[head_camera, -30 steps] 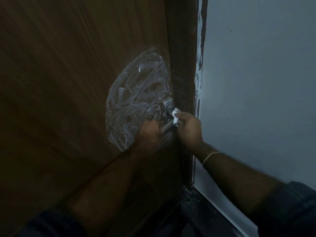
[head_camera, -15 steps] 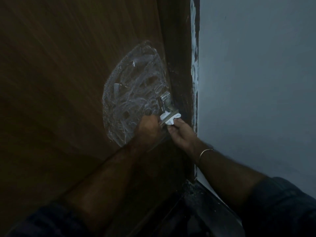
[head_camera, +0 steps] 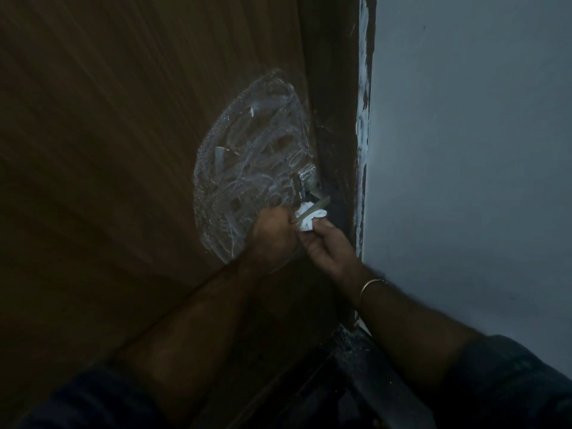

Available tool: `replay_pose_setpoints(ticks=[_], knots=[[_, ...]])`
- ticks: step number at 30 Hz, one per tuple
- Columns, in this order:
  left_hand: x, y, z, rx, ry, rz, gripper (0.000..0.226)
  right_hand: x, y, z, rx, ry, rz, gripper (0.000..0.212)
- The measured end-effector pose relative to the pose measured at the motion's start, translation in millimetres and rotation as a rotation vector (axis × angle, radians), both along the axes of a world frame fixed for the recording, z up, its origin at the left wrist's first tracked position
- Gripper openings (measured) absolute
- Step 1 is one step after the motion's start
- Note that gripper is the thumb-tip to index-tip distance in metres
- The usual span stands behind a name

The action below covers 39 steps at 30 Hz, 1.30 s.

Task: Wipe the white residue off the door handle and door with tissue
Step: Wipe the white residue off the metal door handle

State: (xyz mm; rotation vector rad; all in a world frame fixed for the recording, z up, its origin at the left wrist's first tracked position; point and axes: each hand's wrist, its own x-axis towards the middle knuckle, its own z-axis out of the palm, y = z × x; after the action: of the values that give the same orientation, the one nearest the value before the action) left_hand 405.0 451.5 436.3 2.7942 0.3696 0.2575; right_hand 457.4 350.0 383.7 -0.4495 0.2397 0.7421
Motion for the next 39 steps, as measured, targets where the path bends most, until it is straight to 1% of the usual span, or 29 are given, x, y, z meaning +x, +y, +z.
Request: replay_pose_setpoints(ticks=[2,4,7,9,11,13,15,19,21,24,26,28,31,32,33,35,36,37,39], knots=[[-0.5,0.4,0.7,-0.046,0.005,0.012,0.005,2.7,1.3,2.4,0.038,0.049,-0.066,0.043],[-2.0,0.6,1.6,-0.083,-0.007,0.034,0.005,-4.9,5.8,1.7,0.056,0.072,-0.051,0.039],[-4.4,2.4,-2.2,-0.159,-0.052,0.085,0.012,-15.3,3.4,2.0,0.015,0.002,0.056,0.029],[-5.9,1.5,-5.0,-0.173,-0.080,0.096,0.010,-12.1,-2.1,6.2,-0.027,-0.043,0.066,0.032],[-6.8,0.2,-4.8,-0.176,-0.100,0.092,0.010,-9.4,-1.8,8.4,-0.027,-0.017,0.002,0.038],[-7.6,0.2,-4.6,-0.184,-0.115,0.090,0.010,-14.9,3.2,7.7,0.014,0.018,-0.021,0.034],[-7.1,2.1,-4.1,-0.183,-0.102,0.087,0.011,-21.0,6.1,5.4,0.021,0.020,0.016,0.027],[-6.3,9.3,-1.5,-0.145,-0.020,0.037,0.013,-23.3,3.1,2.5,0.011,0.005,0.094,0.025],[-8.5,11.6,1.0,-0.121,-0.011,0.021,0.015,-25.2,3.1,-0.4,0.028,0.009,0.109,0.030],[-14.5,12.1,2.6,-0.086,-0.087,0.020,0.015,-25.2,2.6,-1.2,0.039,-0.047,0.135,0.040],[-15.2,10.7,3.4,-0.082,-0.099,0.033,0.015,-17.8,-2.3,0.6,-0.019,-0.149,0.192,0.041],[-11.6,9.5,4.3,-0.120,-0.054,0.085,0.019,-5.8,-11.2,2.8,-0.150,-0.278,0.305,0.036],[-4.8,6.3,3.8,-0.136,0.014,0.128,0.020,2.3,-21.8,0.3,-0.539,-0.568,0.599,0.020],[-2.8,4.1,2.8,-0.133,0.030,0.120,0.019,1.1,-23.0,-6.7,-0.626,-0.605,0.621,0.019],[-0.7,1.7,1.4,-0.136,0.048,0.109,0.019,-1.3,-24.2,-16.5,-0.646,-0.573,0.554,0.021],[1.3,-4.0,-0.9,-0.165,0.096,0.104,0.018,-8.6,-23.9,-32.2,-0.554,-0.380,0.258,0.029],[2.2,-6.5,-1.7,-0.189,0.117,0.106,0.017,-9.9,-22.1,-36.5,-0.529,-0.317,0.110,0.031],[2.9,-8.5,-1.9,-0.205,0.129,0.109,0.018,-10.2,-19.1,-38.3,-0.537,-0.294,0.009,0.032],[3.6,-9.8,-1.3,-0.215,0.112,0.117,0.018,-7.4,-9.6,-32.9,-0.530,-0.303,-0.086,0.031]])
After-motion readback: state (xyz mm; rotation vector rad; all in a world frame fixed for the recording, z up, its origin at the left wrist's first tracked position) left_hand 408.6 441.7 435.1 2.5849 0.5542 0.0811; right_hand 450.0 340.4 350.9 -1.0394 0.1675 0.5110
